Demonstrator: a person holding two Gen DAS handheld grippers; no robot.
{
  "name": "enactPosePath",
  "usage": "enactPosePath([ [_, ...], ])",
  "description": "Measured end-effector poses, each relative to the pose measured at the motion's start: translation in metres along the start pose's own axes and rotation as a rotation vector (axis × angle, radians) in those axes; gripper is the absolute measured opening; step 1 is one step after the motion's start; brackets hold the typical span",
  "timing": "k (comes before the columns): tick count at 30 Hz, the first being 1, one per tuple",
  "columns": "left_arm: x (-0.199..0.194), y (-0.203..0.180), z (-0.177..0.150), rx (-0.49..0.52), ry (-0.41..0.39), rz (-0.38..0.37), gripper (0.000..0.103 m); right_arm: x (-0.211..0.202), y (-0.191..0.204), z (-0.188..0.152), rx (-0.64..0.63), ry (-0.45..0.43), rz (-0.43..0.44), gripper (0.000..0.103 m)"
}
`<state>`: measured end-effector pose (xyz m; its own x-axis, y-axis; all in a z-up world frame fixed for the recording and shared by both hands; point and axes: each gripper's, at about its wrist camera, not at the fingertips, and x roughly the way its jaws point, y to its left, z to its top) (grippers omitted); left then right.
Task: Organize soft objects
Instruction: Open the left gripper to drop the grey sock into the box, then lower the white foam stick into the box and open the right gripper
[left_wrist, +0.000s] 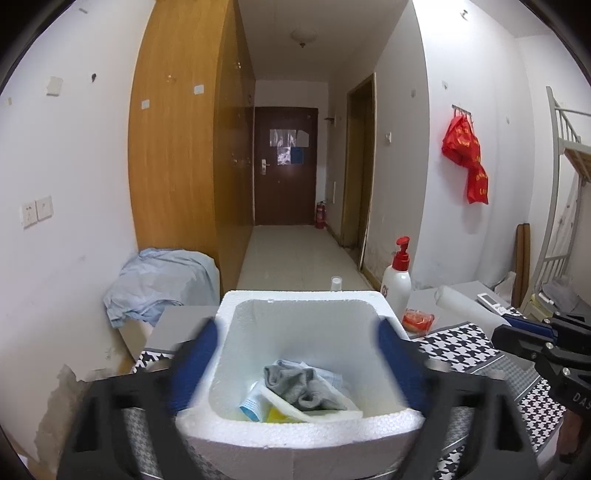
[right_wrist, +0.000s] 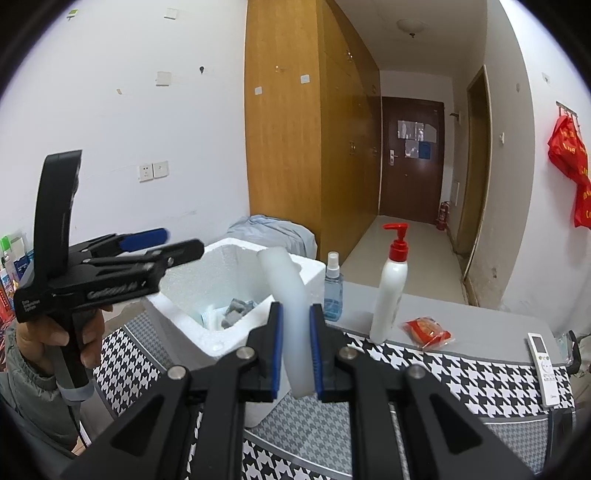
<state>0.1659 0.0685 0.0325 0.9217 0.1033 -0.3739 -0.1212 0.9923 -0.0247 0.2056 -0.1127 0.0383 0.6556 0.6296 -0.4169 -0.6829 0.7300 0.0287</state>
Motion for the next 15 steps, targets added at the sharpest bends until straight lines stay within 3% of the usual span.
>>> enactPosePath([
  [15, -0.032, 0.019, -0.008, -0.011, -0.057, 0.072, 0.102, 0.010, 0.017, 0.004, -0.023, 0.007, 0.028, 0.017],
])
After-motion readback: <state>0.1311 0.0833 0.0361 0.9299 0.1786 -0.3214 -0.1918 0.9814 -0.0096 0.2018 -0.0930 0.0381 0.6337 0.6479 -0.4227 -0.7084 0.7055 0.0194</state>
